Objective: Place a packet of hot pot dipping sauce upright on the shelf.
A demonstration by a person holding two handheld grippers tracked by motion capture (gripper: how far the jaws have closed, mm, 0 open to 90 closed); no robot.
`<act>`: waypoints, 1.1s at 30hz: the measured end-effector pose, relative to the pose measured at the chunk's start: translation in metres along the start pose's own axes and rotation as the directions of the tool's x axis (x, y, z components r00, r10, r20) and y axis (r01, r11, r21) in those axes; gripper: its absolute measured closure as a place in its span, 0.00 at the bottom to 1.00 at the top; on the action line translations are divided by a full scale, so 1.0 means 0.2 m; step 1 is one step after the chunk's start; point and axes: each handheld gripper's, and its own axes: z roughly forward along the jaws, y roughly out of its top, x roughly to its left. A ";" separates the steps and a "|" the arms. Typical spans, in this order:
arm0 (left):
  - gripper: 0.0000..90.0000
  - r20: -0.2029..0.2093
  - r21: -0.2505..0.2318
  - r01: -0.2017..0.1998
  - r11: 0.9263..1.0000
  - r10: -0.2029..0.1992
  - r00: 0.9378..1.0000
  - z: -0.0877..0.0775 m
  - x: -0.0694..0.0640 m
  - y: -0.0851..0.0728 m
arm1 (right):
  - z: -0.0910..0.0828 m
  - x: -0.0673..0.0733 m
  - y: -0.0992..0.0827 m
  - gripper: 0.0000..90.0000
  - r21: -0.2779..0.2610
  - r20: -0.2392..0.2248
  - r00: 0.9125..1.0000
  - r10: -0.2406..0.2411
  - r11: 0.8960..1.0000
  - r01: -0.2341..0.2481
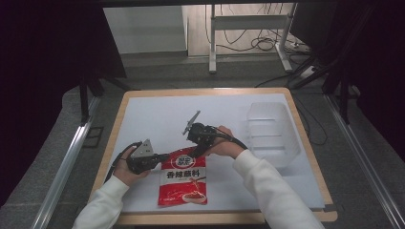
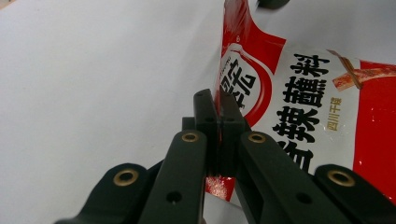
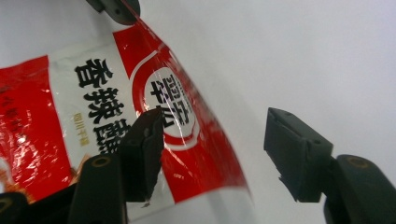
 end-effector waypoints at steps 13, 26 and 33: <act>1.00 0.004 -0.009 0.004 1.000 -0.004 1.000 -0.01 0.00 0.00 | 0.15 0.00 0.04 0.80 0.186 -0.109 0.992 -0.068 0.979 0.087; 0.90 0.007 -0.040 0.061 0.997 -0.061 0.998 -0.01 0.01 -0.02 | 0.12 0.00 0.03 0.98 0.174 -0.115 0.987 -0.113 0.976 0.132; 0.22 0.036 -0.102 0.207 0.973 -0.205 0.978 -0.08 0.03 -0.02 | 0.04 0.02 0.01 0.98 0.134 -0.108 0.983 -0.147 0.978 0.161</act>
